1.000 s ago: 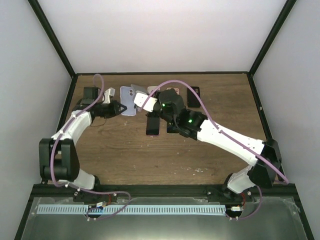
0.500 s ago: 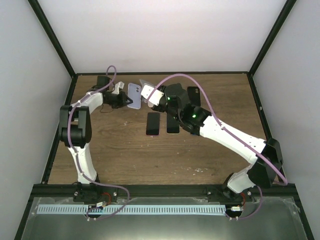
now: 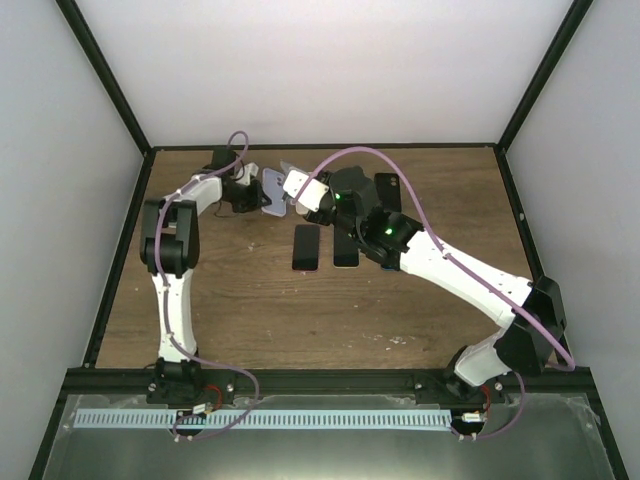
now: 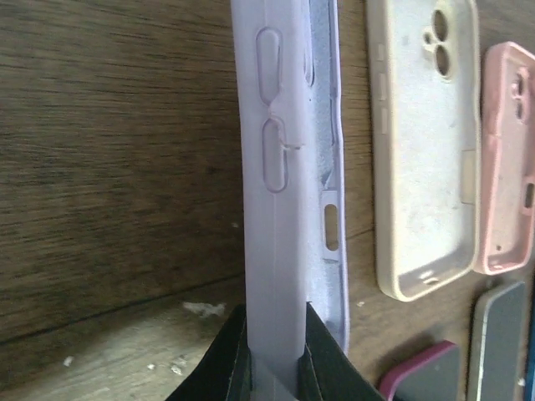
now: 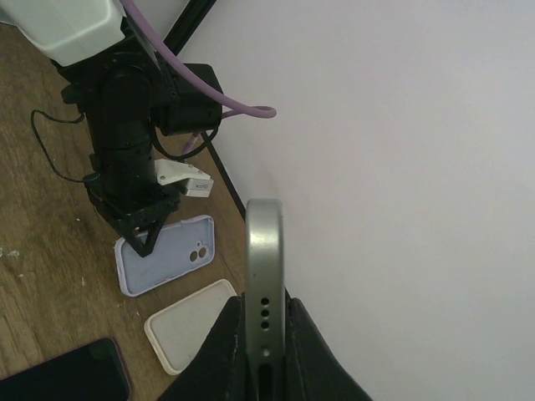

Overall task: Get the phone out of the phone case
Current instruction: Place the phone case at the center of the board, then place the phone at the center of the board.

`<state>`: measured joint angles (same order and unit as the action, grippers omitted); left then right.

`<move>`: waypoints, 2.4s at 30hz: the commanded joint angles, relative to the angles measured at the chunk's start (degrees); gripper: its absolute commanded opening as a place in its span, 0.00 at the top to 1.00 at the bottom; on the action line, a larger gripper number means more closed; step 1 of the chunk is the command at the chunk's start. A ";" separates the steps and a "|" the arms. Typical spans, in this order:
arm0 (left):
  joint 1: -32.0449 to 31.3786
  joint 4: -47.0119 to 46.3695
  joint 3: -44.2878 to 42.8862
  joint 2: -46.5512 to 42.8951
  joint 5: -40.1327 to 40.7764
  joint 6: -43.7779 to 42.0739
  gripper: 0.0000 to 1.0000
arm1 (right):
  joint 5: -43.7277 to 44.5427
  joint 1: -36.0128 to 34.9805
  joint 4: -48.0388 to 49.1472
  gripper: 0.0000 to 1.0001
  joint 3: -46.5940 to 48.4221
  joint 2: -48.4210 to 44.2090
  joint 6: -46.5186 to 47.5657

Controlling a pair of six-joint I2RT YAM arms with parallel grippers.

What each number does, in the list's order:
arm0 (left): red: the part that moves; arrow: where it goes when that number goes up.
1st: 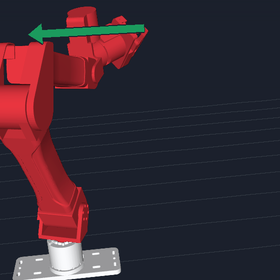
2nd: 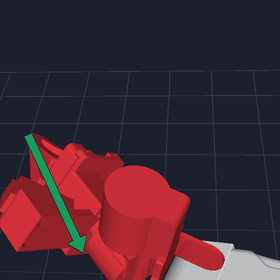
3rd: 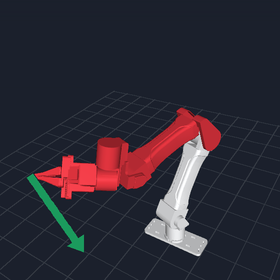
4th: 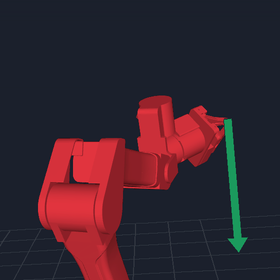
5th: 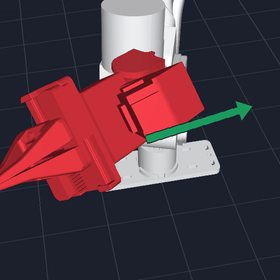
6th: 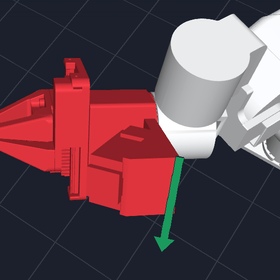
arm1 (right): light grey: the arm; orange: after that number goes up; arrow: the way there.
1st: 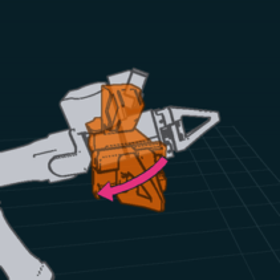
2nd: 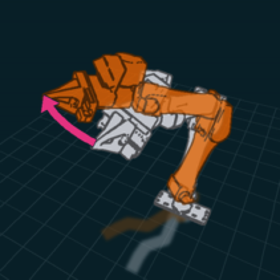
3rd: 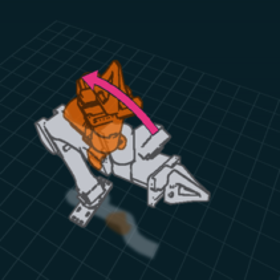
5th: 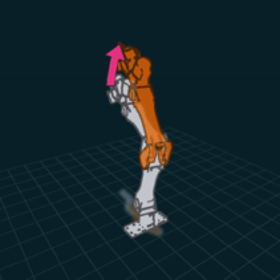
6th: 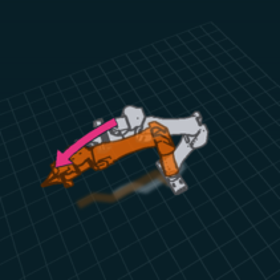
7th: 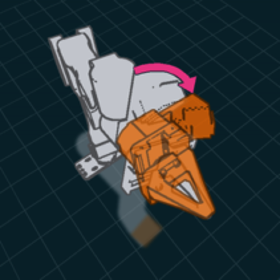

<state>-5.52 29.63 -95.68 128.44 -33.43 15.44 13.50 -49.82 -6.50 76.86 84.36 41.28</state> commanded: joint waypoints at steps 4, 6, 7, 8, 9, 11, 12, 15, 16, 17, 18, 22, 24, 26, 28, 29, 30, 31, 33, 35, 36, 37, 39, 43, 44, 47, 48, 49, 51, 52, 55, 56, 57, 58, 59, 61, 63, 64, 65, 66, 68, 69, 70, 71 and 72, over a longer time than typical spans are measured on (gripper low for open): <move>0.15 3.92 -3.93 3.05 8.27 -0.93 0.89 | -0.32 0.34 2.28 0.99 1.78 -1.87 -0.67; 0.16 4.47 -4.28 3.21 8.90 -1.24 0.77 | -0.38 0.34 2.28 0.99 1.79 -1.63 -0.55; 0.18 4.82 -4.42 3.22 9.08 -1.33 0.72 | -0.40 0.34 2.31 0.99 1.76 -1.45 -0.48; 0.16 5.02 -4.43 3.23 9.35 -1.30 0.67 | -0.37 0.34 2.35 0.99 1.75 -1.27 -0.41; 0.16 5.33 -4.45 3.22 9.55 -1.35 0.64 | -0.32 0.34 2.37 0.99 1.80 -1.10 -0.29; 0.29 5.75 -4.43 3.07 9.84 -1.39 0.59 | -0.40 0.30 2.45 0.99 1.95 -0.68 -0.17; 0.37 6.02 -4.44 2.92 9.87 -1.35 0.56 | -0.37 0.36 2.51 0.99 2.10 -0.48 -0.08; 0.66 6.26 -4.02 1.96 9.88 -1.33 0.37 | -0.14 0.34 2.63 0.99 2.51 0.33 0.43; 0.74 6.19 -3.64 1.48 9.70 -1.35 0.27 | -0.02 0.34 2.78 0.99 2.63 0.59 0.66; 0.88 6.21 -3.37 0.94 9.59 -1.36 0.21 | 0.13 0.34 2.88 0.99 2.75 0.94 0.96; 0.93 6.23 -3.11 0.47 9.59 -1.43 0.18 | 0.35 0.34 3.00 0.99 2.88 1.24 1.18; 1.65 6.50 -1.85 -2.31 9.67 -1.51 0.09 | 1.36 0.34 4.20 0.99 3.18 2.42 2.45; 2.10 6.47 -0.64 -4.34 9.56 -1.71 0.00 | 2.10 0.34 5.10 0.99 3.20 3.00 3.57; 2.72 5.85 1.21 -7.81 9.03 -1.72 0.00 | 3.58 0.26 6.90 0.99 2.83 3.58 5.46; 3.53 4.76 4.09 -11.63 7.82 -1.34 0.00 | 5.41 0.09 10.09 0.99 1.67 3.89 7.99; 3.92 3.93 5.57 -13.79 7.04 -1.03 0.00 | 6.02 0.06 11.83 0.99 0.97 4.03 9.42; 4.37 3.20 7.37 -15.82 6.20 -0.74 0.00 | 6.56 -0.11 13.53 0.99 -0.08 4.09 10.75; 4.68 2.40 9.00 -18.15 5.16 -0.41 0.00 | 7.04 -0.18 15.15 0.99 -0.90 4.22 12.15; 5.07 1.37 12.36 -22.67 2.61 0.35 0.00 | 8.14 -0.86 19.31 0.99 -3.02 4.45 15.29; 5.60 -0.03 15.62 -27.31 -0.47 1.59 0.00 | 9.45 -1.54 24.80 0.99 -5.95 4.42 20.17; 5.92 -0.75 17.09 -29.81 -1.90 2.29 0.00 | 9.95 -1.92 27.75 0.99 -7.37 4.44 22.42; 6.23 -1.41 18.53 -32.19 -3.37 2.80 0.00 | 10.36 -2.23 30.12 0.99 -8.71 4.49 24.40; 7.01 -3.50 21.10 -36.63 -7.56 4.14 0.00 | 10.83 -2.98 33.86 0.99 -10.90 4.63 27.23; 7.27 -6.31 26.66 -44.06 -15.76 5.98 0.00 | 11.96 -5.19 43.60 0.99 -15.65 4.76 34.02; 7.31 -7.38 28.13 -45.81 -17.53 7.01 0.00 | 12.09 -5.66 45.80 0.99 -16.86 4.81 35.73; 7.28 -10.07 32.36 -50.05 -22.31 9.89 0.00 | 12.22 -7.06 50.80 0.99 -19.42 5.09 39.58; 7.32 -11.65 34.03 -51.45 -23.85 11.70 0.00 | 12.20 -7.65 52.38 0.99 -20.33 5.10 40.67; 7.28 -13.81 35.64 -52.88 -25.54 13.71 0.00 | 12.07 -8.02 53.86 0.99 -21.10 5.11 41.74; 7.20 -19.25 39.10 -55.89 -28.31 19.66 0.03 | 11.84 -8.83 56.34 0.99 -22.36 5.32 43.53; 7.16 -22.89 40.97 -57.19 -29.66 22.48 0.05 | 11.74 -9.24 57.58 0.99 -22.89 5.45 44.53; 7.04 -30.62 44.71 -59.84 -31.48 29.15 0.09 | 11.59 -10.37 61.83 0.99 -24.69 6.20 47.67; 6.93 -32.00 45.43 -60.31 -31.85 30.63 0.11 | 11.61 -10.72 63.00 0.99 -25.00 6.44 48.25; 6.83 -33.21 45.96 -60.52 -32.33 31.90 0.12 | 11.61 -11.01 63.90 0.99 -25.19 6.70 48.74; 6.66 -34.30 46.42 -60.66 -32.81 33.07 0.15 | 11.64 -11.34 64.35 0.99 -25.23 6.96 49.07; 6.40 -35.42 46.84 -60.67 -33.37 34.27 0.17 | 11.63 -11.68 64.81 0.99 -25.26 7.21 49.34; 5.62 -36.66 47.68 -60.70 -33.57 35.54 0.24 | 11.68 -12.40 65.30 0.99 -25.19 7.78 49.92; 4.73 -38.95 48.72 -61.04 -33.54 36.95 0.30 | 11.87 -13.18 65.63 0.99 -25.03 8.38 50.29; 4.14 -39.85 49.20 -61.22 -33.54 37.74 0.32 | 12.00 -13.50 65.56 0.99 -24.89 8.65 50.30; 3.68 -40.28 49.41 -61.33 -33.40 37.93 0.34 | 12.05 -13.96 65.55 0.99 -24.79 8.83 50.30; 3.18 -40.30 49.44 -61.33 -33.18 37.95 0.36 | 12.02 -14.29 65.64 0.99 -24.68 8.99 50.31; 2.66 -40.41 49.40 -61.15 -33.00 38.19 0.41 | 12.10 -14.73 65.71 0.99 -24.49 9.32 50.43; 2.57 -40.50 49.38 -60.98 -33.03 38.32 0.44 | 12.12 -14.96 65.92 0.99 -24.48 9.52 50.61; 2.54 -40.51 49.36 -60.80 -33.04 38.52 0.47 | 12.15 -15.03 66.12 0.99 -24.55 9.70 50.77; 2.53 -40.72 49.36 -60.63 -33.06 38.79 0.51 | 12.24 -15.23 66.28 0.99 -24.61 9.74 50.93; 2.53 -40.90 49.40 -60.49 -33.06 38.93 0.55 | 12.22 -15.34 66.61 0.99 -24.71 9.90 51.17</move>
<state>-2.81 -8.21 -46.41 68.23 -65.71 52.88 25.15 -64.34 53.63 50.68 94.26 91.07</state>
